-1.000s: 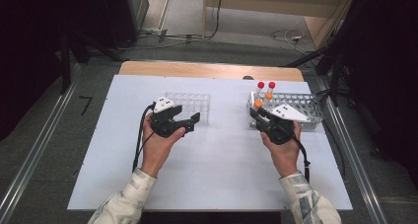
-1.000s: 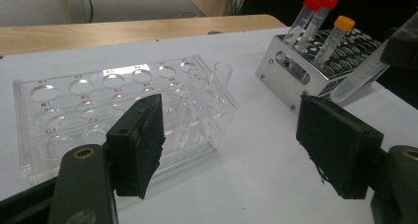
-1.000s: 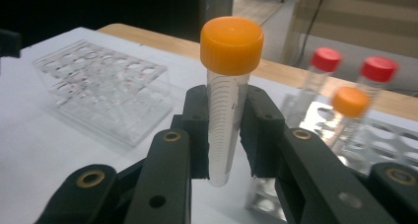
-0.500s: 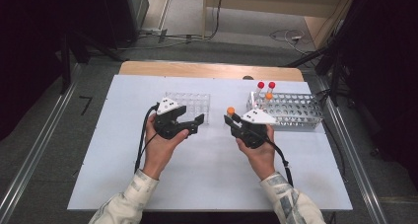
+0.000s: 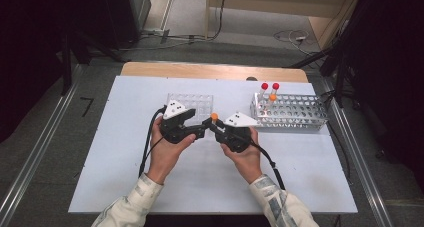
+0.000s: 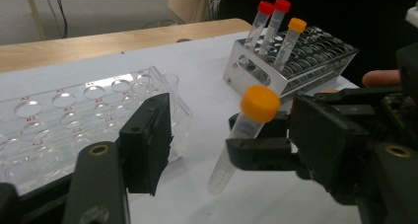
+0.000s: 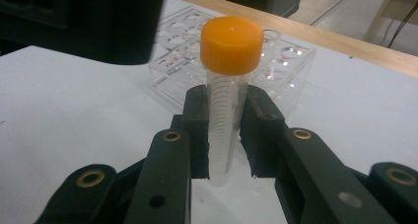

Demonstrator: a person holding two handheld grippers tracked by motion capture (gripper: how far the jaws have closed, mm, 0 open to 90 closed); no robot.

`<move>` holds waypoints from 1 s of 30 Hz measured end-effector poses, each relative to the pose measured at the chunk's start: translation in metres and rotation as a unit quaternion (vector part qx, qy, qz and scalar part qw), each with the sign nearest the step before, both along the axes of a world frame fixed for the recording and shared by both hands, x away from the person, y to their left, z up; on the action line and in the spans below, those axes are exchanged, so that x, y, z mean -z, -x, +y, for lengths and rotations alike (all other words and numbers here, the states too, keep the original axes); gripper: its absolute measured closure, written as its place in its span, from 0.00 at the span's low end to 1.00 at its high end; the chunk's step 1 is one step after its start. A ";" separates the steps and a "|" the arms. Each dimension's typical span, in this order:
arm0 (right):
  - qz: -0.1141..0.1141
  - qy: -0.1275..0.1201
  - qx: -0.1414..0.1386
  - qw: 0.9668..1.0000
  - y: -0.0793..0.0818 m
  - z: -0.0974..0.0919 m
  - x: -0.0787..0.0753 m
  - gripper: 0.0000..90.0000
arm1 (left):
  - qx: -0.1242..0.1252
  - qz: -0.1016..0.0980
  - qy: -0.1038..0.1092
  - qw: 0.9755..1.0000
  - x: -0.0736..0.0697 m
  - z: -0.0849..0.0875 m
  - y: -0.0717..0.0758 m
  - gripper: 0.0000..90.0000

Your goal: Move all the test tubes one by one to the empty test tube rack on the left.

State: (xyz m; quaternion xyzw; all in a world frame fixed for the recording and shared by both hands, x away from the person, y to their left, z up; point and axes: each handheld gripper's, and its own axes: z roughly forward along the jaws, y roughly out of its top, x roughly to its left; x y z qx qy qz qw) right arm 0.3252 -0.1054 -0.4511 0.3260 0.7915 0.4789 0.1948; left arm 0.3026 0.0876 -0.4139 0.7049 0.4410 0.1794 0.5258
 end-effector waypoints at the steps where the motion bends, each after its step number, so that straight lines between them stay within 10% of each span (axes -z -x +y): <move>1: 0.000 0.001 -0.003 1.000 0.000 0.003 0.001 0.79 | 0.002 -0.001 -0.001 1.000 0.000 0.000 0.000 0.41; 17: 0.002 -0.003 -0.021 1.000 0.006 0.017 0.000 0.79 | 0.018 -0.014 -0.026 0.999 0.005 -0.003 0.000 0.72; 30: 0.004 0.001 -0.023 1.000 0.005 0.018 0.001 0.79 | 0.021 -0.016 -0.035 0.999 0.006 -0.002 -0.001 0.78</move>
